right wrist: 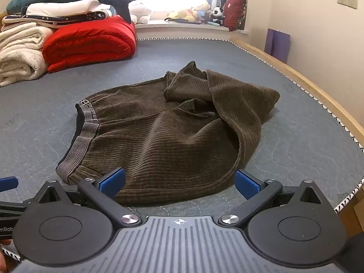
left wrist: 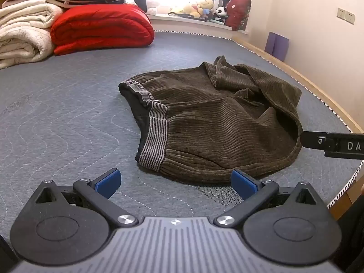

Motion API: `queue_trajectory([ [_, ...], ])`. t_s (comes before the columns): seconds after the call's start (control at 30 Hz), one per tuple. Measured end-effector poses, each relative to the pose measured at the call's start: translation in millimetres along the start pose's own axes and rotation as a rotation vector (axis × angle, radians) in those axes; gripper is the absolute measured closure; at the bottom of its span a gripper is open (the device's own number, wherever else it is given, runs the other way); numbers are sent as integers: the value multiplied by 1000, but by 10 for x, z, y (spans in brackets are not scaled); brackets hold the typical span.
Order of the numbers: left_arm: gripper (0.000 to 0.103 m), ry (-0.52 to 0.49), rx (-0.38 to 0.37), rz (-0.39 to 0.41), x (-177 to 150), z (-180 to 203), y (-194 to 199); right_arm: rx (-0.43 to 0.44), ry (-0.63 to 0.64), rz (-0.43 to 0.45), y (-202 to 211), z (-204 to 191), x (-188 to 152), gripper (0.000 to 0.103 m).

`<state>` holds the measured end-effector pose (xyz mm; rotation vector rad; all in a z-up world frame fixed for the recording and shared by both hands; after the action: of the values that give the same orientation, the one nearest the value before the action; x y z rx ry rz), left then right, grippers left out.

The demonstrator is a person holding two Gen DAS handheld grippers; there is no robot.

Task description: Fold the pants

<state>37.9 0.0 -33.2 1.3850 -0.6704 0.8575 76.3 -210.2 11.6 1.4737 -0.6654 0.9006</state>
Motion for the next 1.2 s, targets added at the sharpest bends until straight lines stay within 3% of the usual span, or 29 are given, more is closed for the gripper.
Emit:
queue_trajectory([
  [1.2, 0, 8, -6, 7, 24, 1, 42, 2, 46, 0, 7, -80, -11, 1],
])
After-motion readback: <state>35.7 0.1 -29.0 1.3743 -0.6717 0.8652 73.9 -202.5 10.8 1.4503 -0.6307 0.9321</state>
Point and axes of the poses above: each gripper's, at about its wrist camera, not at the fingertips, and y roughly against the way its jaws point, z to its right, x to its top, the point moved 5 cm from there along -y, roughly the way its jaws point, and after that the axes turned 8 degrees about z, right-handed, at the moved point
